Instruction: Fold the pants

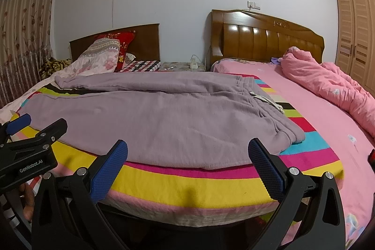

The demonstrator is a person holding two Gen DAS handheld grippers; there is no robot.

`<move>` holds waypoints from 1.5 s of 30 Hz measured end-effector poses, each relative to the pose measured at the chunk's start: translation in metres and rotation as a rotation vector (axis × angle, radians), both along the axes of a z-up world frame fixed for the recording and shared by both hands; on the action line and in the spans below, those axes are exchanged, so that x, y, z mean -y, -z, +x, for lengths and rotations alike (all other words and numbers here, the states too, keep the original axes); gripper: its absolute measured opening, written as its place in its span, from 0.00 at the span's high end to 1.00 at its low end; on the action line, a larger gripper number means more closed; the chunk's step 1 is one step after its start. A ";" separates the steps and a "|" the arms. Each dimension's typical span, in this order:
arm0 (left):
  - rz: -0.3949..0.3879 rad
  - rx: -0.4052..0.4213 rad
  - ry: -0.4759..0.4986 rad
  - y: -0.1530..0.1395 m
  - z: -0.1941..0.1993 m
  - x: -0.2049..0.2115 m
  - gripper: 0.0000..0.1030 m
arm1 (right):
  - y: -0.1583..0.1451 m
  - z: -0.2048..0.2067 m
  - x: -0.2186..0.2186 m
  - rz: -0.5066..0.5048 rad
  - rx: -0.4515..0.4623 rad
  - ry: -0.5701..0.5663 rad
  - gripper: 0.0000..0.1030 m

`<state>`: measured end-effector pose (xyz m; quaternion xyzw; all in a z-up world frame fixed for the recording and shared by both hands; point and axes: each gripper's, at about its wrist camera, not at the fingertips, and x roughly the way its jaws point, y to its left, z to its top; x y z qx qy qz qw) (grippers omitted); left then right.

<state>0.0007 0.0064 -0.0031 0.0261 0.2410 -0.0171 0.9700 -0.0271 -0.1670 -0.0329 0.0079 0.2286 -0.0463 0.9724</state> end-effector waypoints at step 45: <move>0.207 -0.478 0.677 0.011 0.553 0.020 0.09 | 0.022 0.534 0.178 0.037 -0.631 -0.579 0.17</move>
